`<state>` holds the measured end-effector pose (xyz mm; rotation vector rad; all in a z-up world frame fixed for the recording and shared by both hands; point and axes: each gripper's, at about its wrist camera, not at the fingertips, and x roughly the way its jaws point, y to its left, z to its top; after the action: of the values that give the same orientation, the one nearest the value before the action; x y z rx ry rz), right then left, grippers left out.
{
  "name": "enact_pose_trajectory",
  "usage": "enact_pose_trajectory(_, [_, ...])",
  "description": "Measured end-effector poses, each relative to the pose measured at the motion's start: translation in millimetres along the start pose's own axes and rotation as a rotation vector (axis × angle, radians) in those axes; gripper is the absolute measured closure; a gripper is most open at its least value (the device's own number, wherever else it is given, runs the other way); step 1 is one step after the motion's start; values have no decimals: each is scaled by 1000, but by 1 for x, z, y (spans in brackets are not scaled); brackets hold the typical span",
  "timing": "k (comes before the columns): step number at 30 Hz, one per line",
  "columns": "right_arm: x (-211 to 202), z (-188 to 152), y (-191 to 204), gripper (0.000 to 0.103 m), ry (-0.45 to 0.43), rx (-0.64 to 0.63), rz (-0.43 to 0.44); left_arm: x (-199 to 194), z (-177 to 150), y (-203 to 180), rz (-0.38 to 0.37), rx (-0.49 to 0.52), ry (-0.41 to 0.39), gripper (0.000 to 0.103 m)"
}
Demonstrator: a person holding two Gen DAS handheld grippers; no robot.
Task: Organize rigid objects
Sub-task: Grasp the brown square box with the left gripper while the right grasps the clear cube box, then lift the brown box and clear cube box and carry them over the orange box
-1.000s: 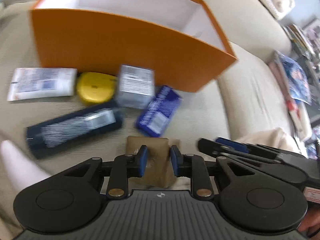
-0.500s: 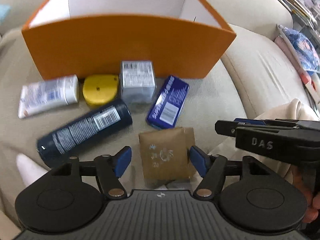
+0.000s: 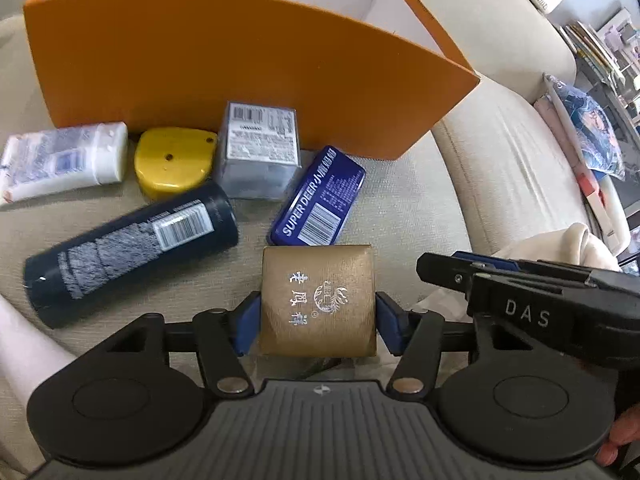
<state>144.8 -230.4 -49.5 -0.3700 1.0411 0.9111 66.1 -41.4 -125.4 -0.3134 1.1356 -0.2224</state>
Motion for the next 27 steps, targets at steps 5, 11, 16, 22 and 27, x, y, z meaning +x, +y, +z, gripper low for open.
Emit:
enact_pose_trajectory(5, [-3, 8, 7, 70, -11, 17, 51, -29, 4, 6, 51, -15, -62, 36])
enact_pose_trajectory(11, [-9, 33, 33, 58, -75, 3, 108, -64, 22, 26, 141, -67, -175, 36])
enact_pose_trajectory(16, [6, 54, 60, 47, -53, -7, 153, -68, 33, 53, 233, -123, -193, 36])
enact_pose_trajectory(22, [36, 73, 88, 44, 3, -28, 133, -65, 39, 77, 240, -164, -190, 36])
enact_pose_trajectory(27, [58, 81, 93, 46, 56, -9, 112, -60, 43, 85, 234, -173, -192, 36])
